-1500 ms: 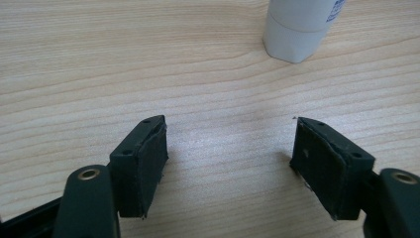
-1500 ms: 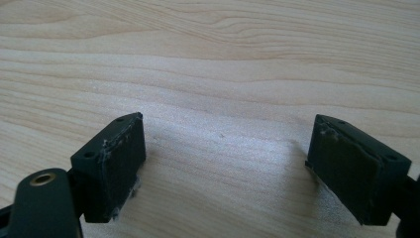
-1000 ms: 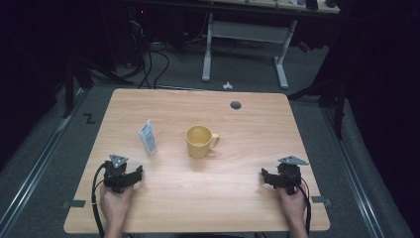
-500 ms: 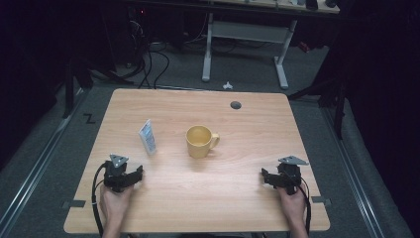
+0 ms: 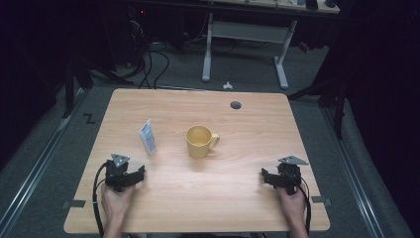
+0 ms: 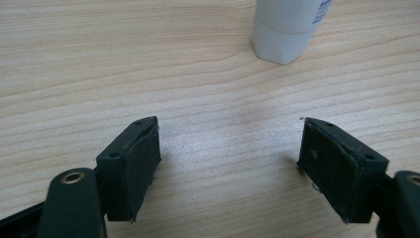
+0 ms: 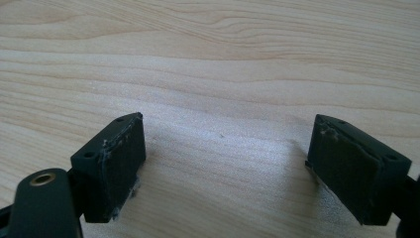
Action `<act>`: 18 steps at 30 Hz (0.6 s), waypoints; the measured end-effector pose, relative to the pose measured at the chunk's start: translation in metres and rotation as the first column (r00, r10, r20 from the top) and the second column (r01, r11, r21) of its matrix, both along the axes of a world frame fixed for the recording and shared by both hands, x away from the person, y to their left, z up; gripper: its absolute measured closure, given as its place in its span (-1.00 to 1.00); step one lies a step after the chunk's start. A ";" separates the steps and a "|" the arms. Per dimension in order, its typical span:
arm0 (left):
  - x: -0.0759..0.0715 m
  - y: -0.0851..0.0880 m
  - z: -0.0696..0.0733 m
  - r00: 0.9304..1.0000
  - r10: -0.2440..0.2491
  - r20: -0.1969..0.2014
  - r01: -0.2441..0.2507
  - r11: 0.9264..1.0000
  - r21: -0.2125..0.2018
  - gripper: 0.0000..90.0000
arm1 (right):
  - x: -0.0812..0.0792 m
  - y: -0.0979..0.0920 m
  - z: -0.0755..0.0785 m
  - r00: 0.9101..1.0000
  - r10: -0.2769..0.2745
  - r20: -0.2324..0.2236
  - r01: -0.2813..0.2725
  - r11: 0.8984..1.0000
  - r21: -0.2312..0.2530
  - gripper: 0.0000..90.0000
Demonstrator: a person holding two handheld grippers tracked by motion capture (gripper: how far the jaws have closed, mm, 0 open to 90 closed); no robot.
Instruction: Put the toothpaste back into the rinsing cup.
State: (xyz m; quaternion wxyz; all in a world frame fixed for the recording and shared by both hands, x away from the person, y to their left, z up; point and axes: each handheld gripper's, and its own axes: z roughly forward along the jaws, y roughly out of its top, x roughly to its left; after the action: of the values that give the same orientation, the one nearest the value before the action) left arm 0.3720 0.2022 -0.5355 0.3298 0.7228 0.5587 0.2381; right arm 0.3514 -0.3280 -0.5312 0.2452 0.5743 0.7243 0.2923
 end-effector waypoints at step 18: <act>-0.009 -0.016 0.009 0.999 -0.045 0.017 0.045 0.999 0.015 -0.39 | 0.000 0.000 0.000 1.000 0.002 0.001 -0.002 1.000 0.000 -0.67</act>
State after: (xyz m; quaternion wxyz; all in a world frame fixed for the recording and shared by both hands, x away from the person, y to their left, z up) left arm 0.3632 0.1862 -0.5265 0.3344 0.7355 0.5377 0.2409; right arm 0.3514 -0.3280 -0.5312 0.2452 0.5735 0.7246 0.2929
